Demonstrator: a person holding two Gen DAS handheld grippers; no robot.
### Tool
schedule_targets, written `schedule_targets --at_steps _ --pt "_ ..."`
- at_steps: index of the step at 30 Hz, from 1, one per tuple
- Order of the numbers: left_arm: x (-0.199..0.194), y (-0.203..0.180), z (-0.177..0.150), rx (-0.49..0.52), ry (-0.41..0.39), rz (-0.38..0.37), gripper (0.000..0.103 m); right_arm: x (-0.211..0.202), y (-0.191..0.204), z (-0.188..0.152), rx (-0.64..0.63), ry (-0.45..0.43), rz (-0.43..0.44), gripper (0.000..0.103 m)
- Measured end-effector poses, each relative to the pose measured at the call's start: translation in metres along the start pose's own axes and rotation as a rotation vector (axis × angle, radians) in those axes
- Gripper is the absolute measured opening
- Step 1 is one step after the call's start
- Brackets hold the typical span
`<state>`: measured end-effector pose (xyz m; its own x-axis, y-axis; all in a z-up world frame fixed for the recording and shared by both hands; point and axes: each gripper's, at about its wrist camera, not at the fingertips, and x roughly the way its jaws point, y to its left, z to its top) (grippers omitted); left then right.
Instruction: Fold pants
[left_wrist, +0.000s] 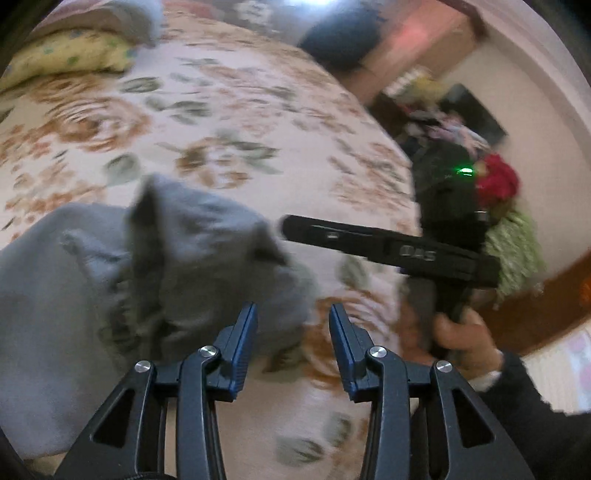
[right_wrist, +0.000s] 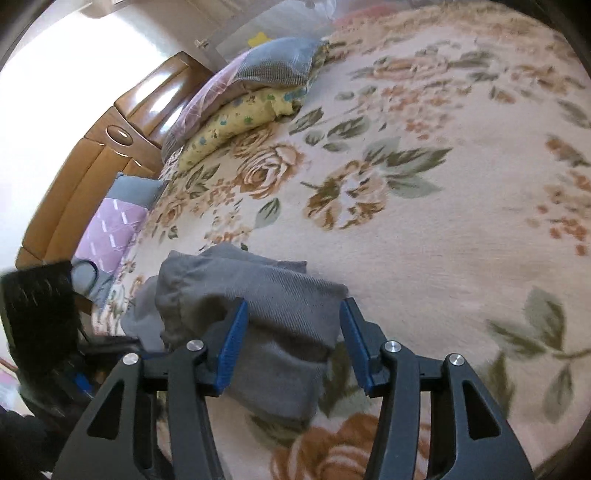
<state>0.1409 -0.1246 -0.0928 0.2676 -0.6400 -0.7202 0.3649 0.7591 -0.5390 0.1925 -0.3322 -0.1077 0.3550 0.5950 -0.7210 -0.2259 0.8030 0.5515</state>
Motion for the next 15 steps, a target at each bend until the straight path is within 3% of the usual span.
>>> schedule_targets --at_steps 2,6,9,11,15 --pt "-0.004 0.019 -0.004 -0.063 -0.027 0.051 0.041 0.011 -0.001 0.002 -0.003 0.028 -0.007 0.053" --pt "-0.004 0.046 -0.022 -0.165 -0.011 0.032 0.037 0.033 0.011 0.003 -0.062 0.068 -0.018 0.051" --pt "-0.004 0.053 -0.035 -0.192 -0.013 0.021 0.032 0.055 0.032 0.01 -0.143 0.079 -0.057 0.049" --pt "-0.006 0.056 -0.037 -0.208 -0.014 0.005 0.032 0.075 0.047 0.013 -0.215 0.087 -0.139 0.049" --pt "-0.012 0.056 -0.037 -0.216 -0.011 -0.009 0.03 0.085 0.056 0.019 -0.237 0.08 -0.186 0.049"
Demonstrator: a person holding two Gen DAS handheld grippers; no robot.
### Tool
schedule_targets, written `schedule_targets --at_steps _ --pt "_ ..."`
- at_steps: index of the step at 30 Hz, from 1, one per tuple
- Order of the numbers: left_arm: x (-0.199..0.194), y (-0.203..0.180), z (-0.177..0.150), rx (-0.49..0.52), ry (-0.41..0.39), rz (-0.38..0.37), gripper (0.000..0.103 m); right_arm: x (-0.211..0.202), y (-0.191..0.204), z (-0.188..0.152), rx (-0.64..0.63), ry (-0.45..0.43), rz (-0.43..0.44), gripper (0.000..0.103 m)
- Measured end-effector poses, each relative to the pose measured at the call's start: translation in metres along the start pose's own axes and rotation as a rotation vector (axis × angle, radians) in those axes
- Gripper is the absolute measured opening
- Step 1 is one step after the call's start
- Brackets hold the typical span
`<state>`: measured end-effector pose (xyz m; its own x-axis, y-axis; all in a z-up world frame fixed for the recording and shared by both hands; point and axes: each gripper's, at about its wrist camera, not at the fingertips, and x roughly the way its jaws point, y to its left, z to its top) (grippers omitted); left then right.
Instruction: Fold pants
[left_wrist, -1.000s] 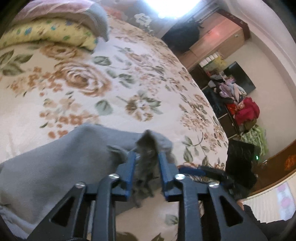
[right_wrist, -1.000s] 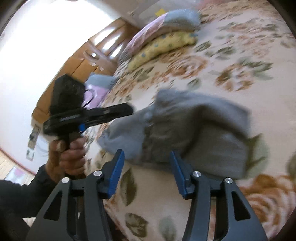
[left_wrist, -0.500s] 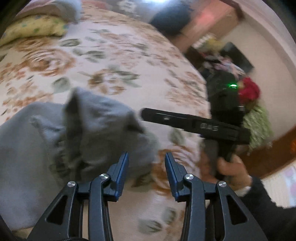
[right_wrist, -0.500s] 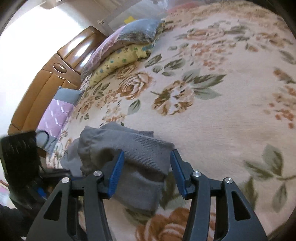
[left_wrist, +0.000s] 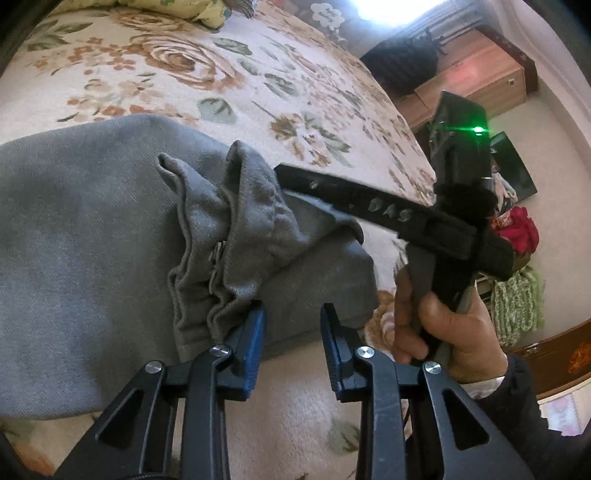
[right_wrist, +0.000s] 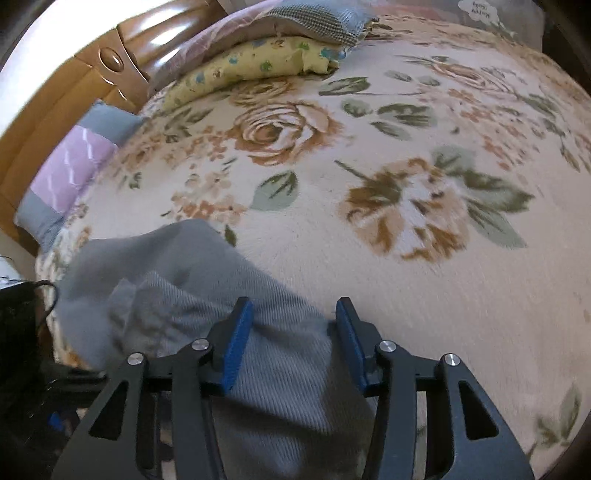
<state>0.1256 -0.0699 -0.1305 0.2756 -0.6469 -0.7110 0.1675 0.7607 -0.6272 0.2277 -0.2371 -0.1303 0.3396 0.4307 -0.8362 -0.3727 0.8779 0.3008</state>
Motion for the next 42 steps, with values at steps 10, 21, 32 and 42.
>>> schedule_targets --at_steps 10,21,32,42 --pt "-0.005 0.009 -0.007 -0.055 -0.019 -0.051 0.03 -0.038 0.031 -0.008 0.0 0.046 0.368 0.049" --pt "-0.012 0.02 -0.014 -0.121 -0.037 -0.07 0.029 0.005 0.026 0.004 0.116 0.1 0.328 0.049" --pt "-0.085 0.041 -0.039 -0.236 -0.204 0.0 0.04 -0.027 0.062 0.013 0.026 0.05 0.309 0.049" --pt "-0.133 0.09 -0.063 -0.401 -0.306 0.03 0.042 -0.014 0.115 0.024 -0.061 0.076 0.327 0.049"
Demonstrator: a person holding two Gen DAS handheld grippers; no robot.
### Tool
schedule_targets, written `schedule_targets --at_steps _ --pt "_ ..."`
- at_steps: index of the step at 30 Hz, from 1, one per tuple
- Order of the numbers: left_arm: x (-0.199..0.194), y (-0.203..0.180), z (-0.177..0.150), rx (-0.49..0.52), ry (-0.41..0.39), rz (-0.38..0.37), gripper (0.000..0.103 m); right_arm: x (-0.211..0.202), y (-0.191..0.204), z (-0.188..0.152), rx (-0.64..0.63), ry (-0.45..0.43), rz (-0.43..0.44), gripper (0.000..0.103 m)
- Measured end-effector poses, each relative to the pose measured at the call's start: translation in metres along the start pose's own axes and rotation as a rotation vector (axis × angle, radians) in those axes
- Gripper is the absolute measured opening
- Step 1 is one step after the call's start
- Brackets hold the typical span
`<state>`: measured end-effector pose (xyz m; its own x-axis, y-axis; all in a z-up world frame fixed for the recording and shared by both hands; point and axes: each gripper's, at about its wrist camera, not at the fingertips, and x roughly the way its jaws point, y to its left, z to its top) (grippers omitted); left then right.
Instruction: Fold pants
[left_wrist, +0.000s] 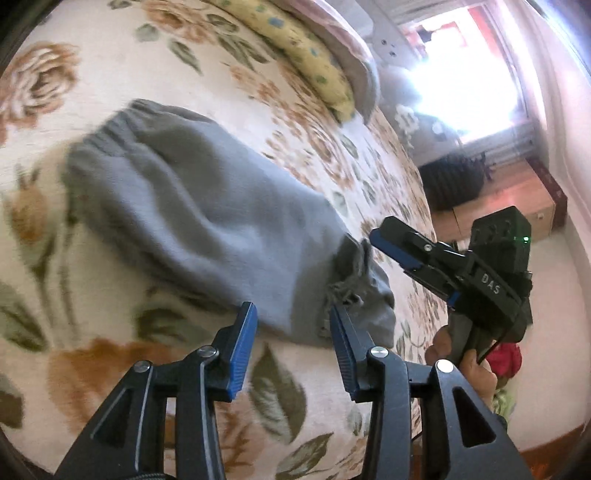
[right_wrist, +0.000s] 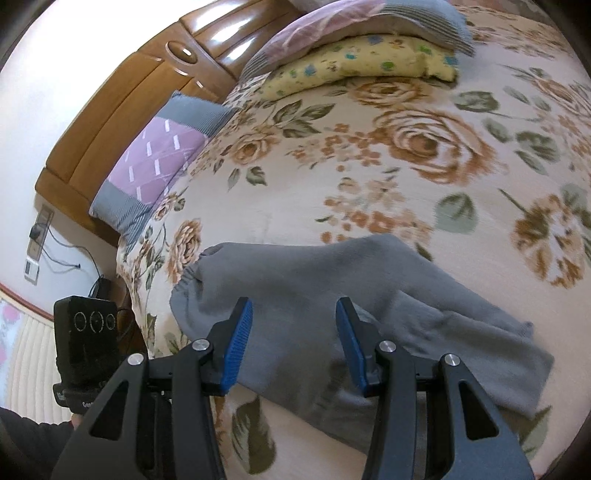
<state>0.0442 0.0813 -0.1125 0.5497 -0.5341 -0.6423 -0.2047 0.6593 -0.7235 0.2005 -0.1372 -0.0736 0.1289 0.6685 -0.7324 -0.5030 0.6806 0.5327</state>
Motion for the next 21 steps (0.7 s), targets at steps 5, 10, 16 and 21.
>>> schedule_targets --at_steps 5,10,16,21 --pt "-0.011 0.012 0.004 -0.04 -0.038 0.011 0.042 0.012 0.021 0.011 -0.037 0.011 0.014 0.049" --pt "-0.022 0.023 0.01 -0.087 -0.086 0.031 0.048 0.024 0.039 0.022 -0.082 0.036 0.016 0.049" --pt "-0.031 0.045 0.017 -0.174 -0.116 0.045 0.051 0.045 0.06 0.035 -0.138 0.083 0.026 0.049" --pt "-0.029 0.053 0.024 -0.204 -0.129 0.05 0.053 0.071 0.079 0.045 -0.191 0.143 0.034 0.049"
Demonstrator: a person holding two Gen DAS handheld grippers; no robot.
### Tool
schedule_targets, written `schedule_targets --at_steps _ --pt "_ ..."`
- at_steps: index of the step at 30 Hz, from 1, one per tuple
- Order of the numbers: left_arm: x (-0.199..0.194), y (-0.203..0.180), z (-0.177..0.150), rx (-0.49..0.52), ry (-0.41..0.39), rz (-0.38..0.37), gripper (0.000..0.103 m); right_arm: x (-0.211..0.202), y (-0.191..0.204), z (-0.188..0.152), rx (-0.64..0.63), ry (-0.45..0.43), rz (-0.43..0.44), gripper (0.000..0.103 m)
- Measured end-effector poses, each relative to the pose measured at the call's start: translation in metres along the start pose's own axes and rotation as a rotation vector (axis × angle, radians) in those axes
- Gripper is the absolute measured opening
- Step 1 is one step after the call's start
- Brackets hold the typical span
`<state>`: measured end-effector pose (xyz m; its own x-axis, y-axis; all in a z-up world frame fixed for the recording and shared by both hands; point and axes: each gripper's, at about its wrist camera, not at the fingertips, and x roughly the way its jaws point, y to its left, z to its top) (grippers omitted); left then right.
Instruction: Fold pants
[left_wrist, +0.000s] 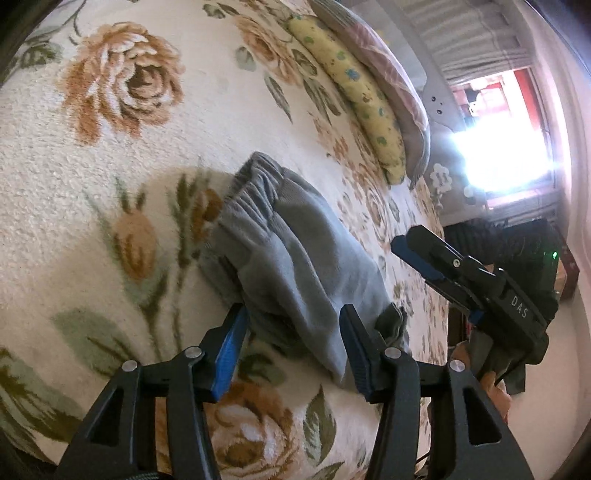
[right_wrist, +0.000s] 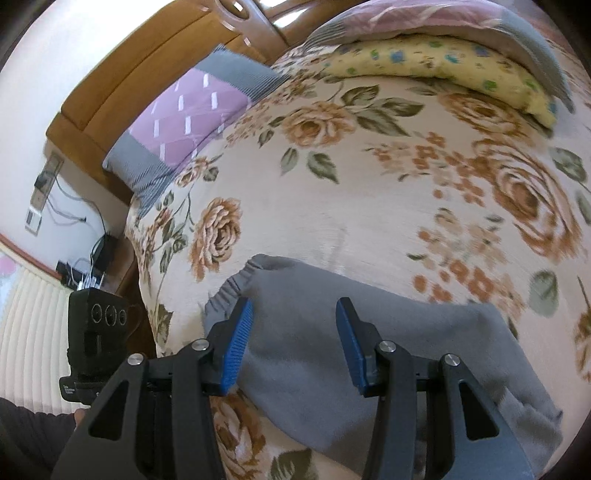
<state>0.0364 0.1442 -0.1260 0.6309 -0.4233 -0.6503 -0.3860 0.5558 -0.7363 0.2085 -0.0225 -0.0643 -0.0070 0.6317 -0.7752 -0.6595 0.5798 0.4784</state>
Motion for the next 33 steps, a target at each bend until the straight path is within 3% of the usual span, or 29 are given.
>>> schedule_targets --at_steps 8,17,21,25,28,30,33 --pt "0.008 0.012 0.008 -0.036 0.005 0.013 0.053 0.037 0.018 0.027 -0.058 0.07 0.027 0.049" --pt "0.027 0.017 0.008 -0.104 0.002 0.027 0.062 0.091 0.023 0.051 -0.151 0.239 -0.014 0.05" --pt "0.035 0.012 0.01 -0.093 -0.005 0.049 0.064 0.11 0.022 0.054 -0.172 0.285 -0.01 0.061" --pt "0.037 0.011 0.009 -0.08 -0.027 0.05 0.062 0.132 0.024 0.05 -0.184 0.333 0.005 0.058" --pt "0.037 0.012 0.009 -0.066 -0.03 0.033 0.048 0.13 0.03 0.044 -0.232 0.308 -0.034 0.039" --pt "0.037 0.01 0.009 -0.06 -0.027 0.006 0.036 0.116 0.027 0.046 -0.212 0.258 -0.013 0.034" --pt "0.033 -0.005 0.009 -0.019 -0.045 -0.01 0.03 0.086 0.02 0.047 -0.165 0.166 0.027 0.031"
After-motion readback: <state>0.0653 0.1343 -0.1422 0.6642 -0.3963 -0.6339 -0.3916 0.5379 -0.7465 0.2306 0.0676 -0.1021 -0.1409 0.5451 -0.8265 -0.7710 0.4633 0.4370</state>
